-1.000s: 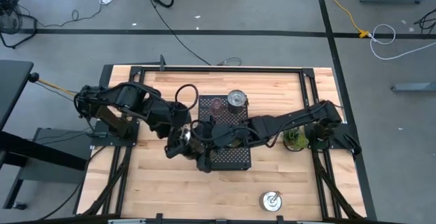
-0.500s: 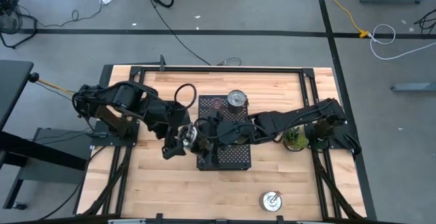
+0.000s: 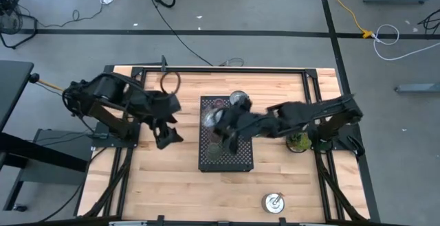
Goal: Pick & Place candle stick holders
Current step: Put the brown scented candle on the shelf
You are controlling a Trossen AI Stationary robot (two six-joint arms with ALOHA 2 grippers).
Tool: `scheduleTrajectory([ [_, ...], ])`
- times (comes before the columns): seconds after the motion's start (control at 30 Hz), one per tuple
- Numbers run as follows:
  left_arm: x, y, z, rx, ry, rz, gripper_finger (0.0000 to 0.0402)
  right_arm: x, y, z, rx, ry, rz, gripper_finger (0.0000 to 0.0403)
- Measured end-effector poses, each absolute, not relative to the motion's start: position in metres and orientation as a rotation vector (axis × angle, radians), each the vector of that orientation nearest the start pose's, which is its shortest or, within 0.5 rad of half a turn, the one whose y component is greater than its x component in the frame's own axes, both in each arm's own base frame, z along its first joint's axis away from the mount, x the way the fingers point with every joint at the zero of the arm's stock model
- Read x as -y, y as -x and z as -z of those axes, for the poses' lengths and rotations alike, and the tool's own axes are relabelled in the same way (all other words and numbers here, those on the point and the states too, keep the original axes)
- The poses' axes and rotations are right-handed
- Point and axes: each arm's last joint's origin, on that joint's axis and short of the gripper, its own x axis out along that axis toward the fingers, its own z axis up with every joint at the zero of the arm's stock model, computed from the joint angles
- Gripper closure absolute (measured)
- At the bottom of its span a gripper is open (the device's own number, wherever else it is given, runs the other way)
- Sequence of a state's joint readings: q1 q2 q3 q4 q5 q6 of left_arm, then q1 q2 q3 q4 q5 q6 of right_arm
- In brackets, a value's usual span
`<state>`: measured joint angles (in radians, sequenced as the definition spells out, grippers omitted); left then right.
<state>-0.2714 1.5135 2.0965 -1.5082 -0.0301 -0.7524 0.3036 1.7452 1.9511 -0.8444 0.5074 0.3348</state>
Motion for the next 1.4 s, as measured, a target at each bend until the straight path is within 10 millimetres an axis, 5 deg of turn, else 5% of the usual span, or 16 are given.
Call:
scheduleTrajectory([
  [0.2,0.056,-0.214,-0.482,-0.874,0.525,-0.188,0.0028,-0.089,-0.313,-0.441,-0.484,-0.080,0.350,0.0072],
  [0.37,0.053,-0.209,-0.485,-0.821,0.469,-0.249,0.0028,-0.083,-0.271,-0.425,-0.433,-0.141,0.404,0.0072],
  [0.6,0.050,-0.211,-0.487,-0.748,0.354,-0.337,0.0028,-0.074,-0.222,-0.395,-0.066,-0.330,0.278,0.0072],
  [0.97,0.043,-0.213,-0.493,-0.583,0.260,-0.559,0.0028,-0.075,-0.225,-0.304,-0.052,-0.295,0.114,0.0072],
  [1.4,0.047,-0.234,-0.486,-0.561,0.192,-0.607,0.0028,-0.057,-0.225,-0.248,-0.089,-0.271,0.116,0.0072],
])
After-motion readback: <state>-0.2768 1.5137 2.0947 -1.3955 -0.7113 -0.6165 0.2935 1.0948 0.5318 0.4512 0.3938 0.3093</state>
